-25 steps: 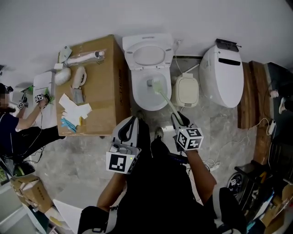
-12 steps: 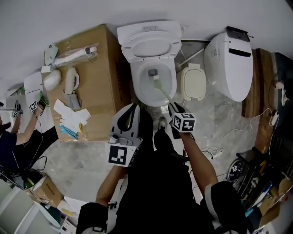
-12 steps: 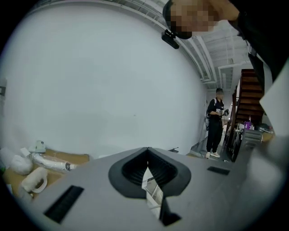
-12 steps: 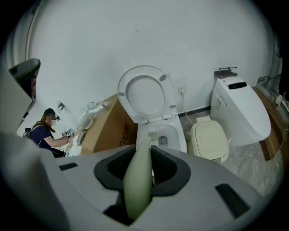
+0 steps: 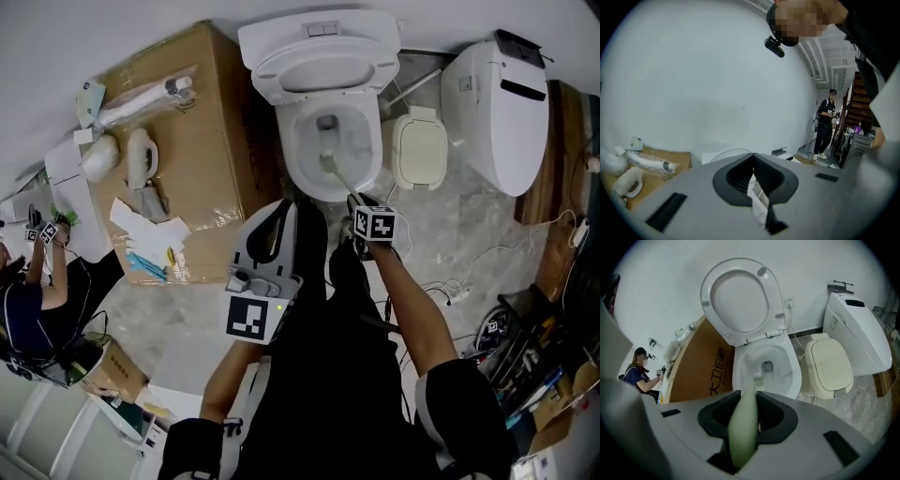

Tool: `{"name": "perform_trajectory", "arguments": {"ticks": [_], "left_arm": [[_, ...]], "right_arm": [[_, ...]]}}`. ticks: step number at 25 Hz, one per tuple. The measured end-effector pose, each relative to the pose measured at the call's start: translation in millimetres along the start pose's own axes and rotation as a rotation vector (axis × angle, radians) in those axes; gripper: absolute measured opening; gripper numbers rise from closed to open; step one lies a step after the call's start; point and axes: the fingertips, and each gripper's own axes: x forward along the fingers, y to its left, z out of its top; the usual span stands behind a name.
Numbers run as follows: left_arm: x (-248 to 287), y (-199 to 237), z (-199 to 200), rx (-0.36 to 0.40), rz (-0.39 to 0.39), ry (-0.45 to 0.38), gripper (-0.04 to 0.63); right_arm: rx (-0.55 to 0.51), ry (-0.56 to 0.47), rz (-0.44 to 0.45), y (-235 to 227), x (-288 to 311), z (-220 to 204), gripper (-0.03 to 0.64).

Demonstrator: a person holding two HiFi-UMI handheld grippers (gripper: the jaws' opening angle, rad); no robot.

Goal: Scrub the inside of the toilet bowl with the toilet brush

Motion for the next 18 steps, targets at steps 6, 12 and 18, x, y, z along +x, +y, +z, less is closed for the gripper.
{"name": "perform_trajectory", "arguments": {"ticks": [6,12,18], "left_arm": [[7,4,-20,-0.022,-0.009,0.017,0.008],[4,13,-33,-0.057,-0.01,0.023,0.008],[2,21,-33,-0.08,-0.036,-0.002,0.008]], "right_arm": [[-0.042,0.069,-0.008,-6,28,-28,0.114],[-0.081,0.129,-0.039,-12,32,-47,0.114],[-0.294,0.19,-0.095,-23,25,-51,0.114]]}}
